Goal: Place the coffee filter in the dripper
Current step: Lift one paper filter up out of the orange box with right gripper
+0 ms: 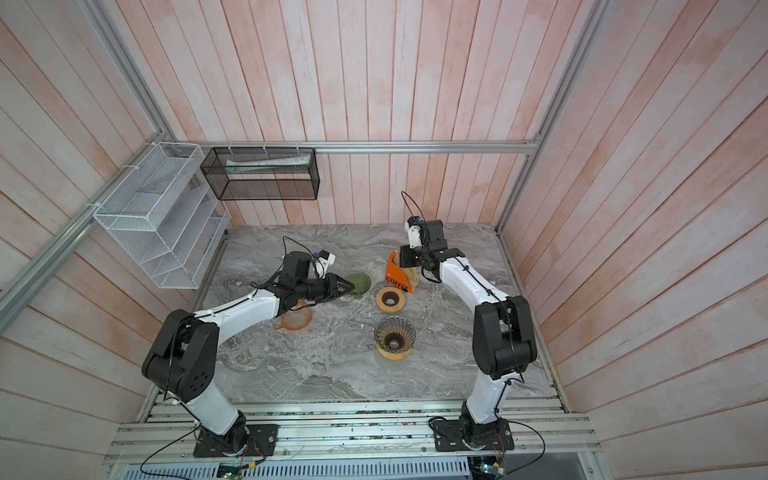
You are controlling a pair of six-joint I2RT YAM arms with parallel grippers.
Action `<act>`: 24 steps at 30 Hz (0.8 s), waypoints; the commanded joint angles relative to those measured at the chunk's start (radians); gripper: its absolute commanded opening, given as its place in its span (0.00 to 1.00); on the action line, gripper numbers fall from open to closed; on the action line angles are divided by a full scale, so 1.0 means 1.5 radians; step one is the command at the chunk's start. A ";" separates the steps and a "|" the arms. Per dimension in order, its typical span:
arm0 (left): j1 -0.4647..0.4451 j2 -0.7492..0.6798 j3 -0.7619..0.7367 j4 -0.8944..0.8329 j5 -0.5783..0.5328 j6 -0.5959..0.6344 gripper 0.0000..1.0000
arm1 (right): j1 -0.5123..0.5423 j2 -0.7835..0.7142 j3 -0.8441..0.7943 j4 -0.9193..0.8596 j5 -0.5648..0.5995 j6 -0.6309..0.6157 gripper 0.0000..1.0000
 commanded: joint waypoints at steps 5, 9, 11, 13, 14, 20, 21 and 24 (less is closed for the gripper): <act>0.003 -0.022 -0.016 0.017 0.002 0.006 0.26 | 0.005 -0.047 -0.025 -0.016 0.011 -0.004 0.00; 0.003 -0.028 -0.020 0.018 0.001 0.007 0.26 | 0.006 -0.067 -0.038 -0.016 0.016 -0.003 0.00; 0.003 -0.030 -0.022 0.019 0.000 0.007 0.26 | 0.006 -0.076 -0.043 -0.017 0.020 -0.002 0.00; 0.003 -0.033 -0.023 0.020 -0.001 0.008 0.26 | 0.007 -0.084 -0.046 -0.017 0.022 -0.001 0.00; 0.003 -0.035 -0.023 0.020 -0.002 0.008 0.26 | 0.007 -0.088 -0.048 -0.017 0.023 0.001 0.00; 0.003 -0.041 -0.023 0.021 -0.002 0.009 0.26 | 0.008 -0.119 -0.056 -0.020 0.031 0.006 0.00; 0.003 -0.042 -0.023 0.021 -0.002 0.008 0.26 | 0.009 -0.123 -0.057 -0.022 0.033 0.008 0.00; 0.003 -0.049 -0.025 0.023 -0.001 0.007 0.26 | 0.011 -0.144 -0.062 -0.027 0.040 0.011 0.00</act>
